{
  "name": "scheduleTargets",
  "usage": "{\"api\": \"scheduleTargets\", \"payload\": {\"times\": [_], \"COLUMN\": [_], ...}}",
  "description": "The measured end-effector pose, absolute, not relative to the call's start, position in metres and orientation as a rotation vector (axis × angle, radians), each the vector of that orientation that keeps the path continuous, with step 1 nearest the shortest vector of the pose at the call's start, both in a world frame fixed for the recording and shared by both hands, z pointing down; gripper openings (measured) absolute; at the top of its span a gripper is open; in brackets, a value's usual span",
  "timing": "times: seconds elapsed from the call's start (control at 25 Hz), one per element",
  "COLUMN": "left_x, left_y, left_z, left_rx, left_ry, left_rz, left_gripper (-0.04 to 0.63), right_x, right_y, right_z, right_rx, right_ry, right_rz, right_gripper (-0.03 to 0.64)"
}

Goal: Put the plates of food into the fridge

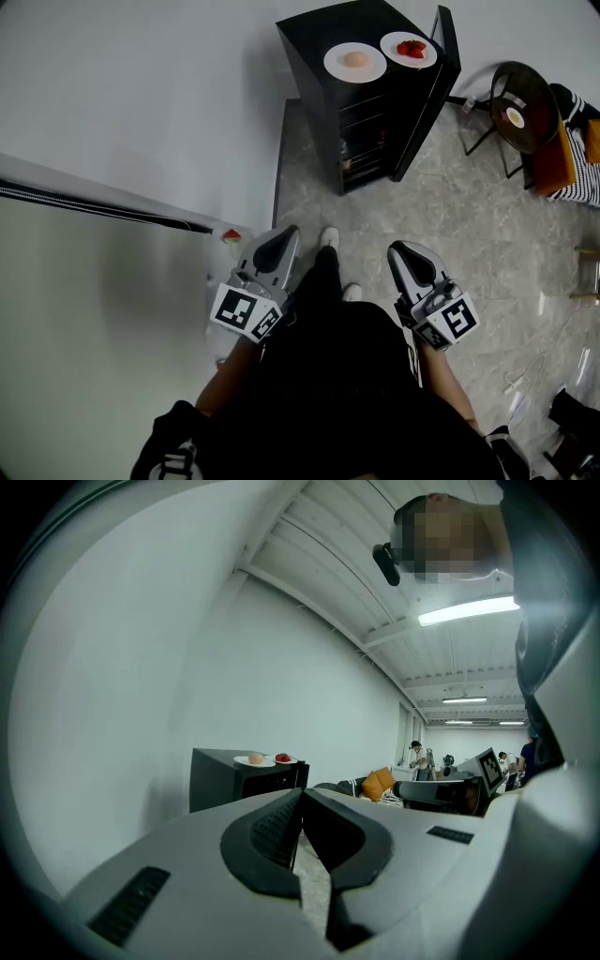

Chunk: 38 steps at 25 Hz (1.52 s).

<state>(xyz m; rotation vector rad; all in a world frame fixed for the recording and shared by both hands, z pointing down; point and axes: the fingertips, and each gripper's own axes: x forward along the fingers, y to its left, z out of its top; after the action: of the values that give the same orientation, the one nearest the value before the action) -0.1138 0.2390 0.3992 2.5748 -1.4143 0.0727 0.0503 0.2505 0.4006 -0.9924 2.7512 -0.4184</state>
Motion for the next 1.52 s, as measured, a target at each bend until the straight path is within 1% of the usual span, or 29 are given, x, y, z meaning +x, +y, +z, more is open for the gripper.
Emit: {"api": "scheduleTargets", "payload": {"times": [0.28,0.88,1.16,1.52], "left_x": [-0.122,-0.168,-0.186,-0.192], "left_y": [0.177,0.028,-0.019,-0.046], "left_z": [0.403,0.412,0.412,0.411], "left_rx": [2.585,2.579,2.616,2.618], "left_ry": [-1.367,-1.255,-1.194,-1.180], "left_rz": [0.056,0.030,0.038,0.012], "left_gripper": [0.023,0.023,0.023,0.023], "right_x": [0.037,-0.011,-0.036,-0.025], "right_y": [0.189,0.046,-0.005,-0.039], "right_z": [0.399,0.411,0.409,0.416], "right_rx": [-0.998,-1.098,-1.140,-1.150], "right_ry": [2.732,2.672,2.621,2.421], "right_rz": [-0.500,-0.664,-0.685,-0.883], "right_gripper": [0.038,0.038,0.038,0.038]}}
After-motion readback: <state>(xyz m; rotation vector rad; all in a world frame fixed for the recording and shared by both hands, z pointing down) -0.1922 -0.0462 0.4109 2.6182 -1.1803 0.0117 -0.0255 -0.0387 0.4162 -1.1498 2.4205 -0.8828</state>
